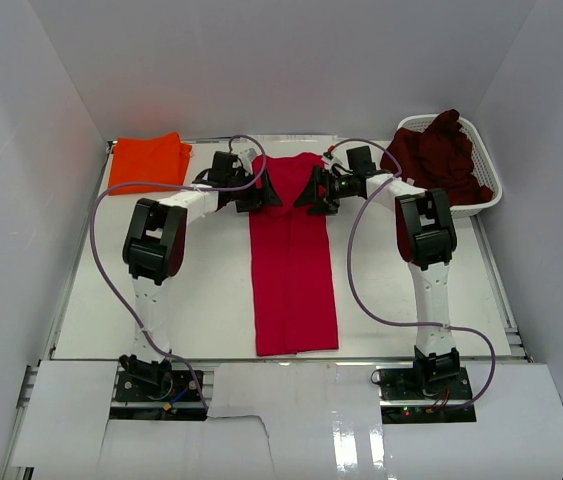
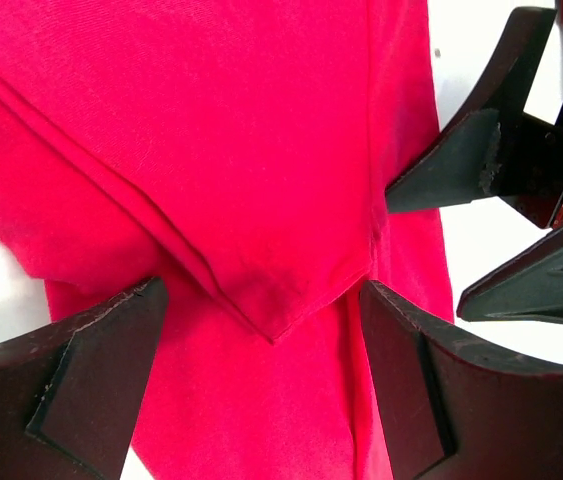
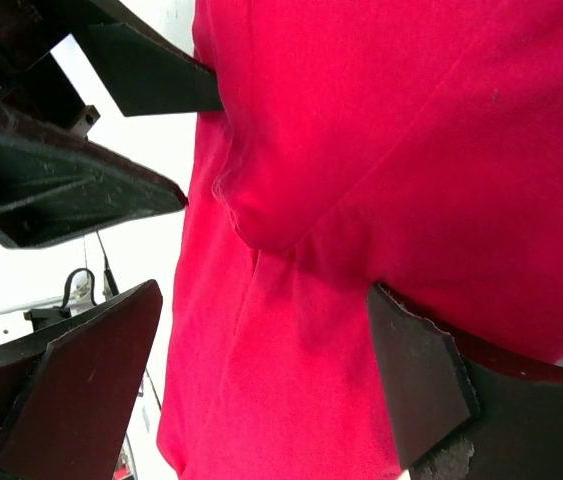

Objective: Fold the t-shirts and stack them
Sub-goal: Grab the bottom of the folded rectangular tshirt with both arms

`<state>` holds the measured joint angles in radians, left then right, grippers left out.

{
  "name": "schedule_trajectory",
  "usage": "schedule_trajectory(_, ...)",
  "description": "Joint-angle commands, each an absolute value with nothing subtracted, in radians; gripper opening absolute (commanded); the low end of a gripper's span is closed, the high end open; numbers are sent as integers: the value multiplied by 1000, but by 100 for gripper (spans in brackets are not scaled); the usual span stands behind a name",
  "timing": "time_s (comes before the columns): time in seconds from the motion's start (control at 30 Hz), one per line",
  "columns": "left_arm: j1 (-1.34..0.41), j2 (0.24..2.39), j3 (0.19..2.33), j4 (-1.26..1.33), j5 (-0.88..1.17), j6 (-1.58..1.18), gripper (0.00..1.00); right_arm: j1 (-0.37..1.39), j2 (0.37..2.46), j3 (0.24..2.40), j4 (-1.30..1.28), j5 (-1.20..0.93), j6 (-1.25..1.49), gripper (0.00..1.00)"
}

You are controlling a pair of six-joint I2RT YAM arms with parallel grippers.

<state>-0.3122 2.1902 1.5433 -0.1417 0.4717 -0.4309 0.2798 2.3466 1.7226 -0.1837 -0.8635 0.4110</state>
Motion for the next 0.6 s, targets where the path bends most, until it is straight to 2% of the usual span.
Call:
schedule_trajectory(0.0,-281,2236,1558,-167,445,-407,89,264,2402,1752,-201,-805,388,90)
schedule_trajectory(0.23,-256,2309,1643,-187,459,-408,89,238,2454,1853,-244,-810,387,90)
schedule_trajectory(0.57,-252,2431,1870,-230,506,-414,89,226,2540,2003,-275,-838,384,90)
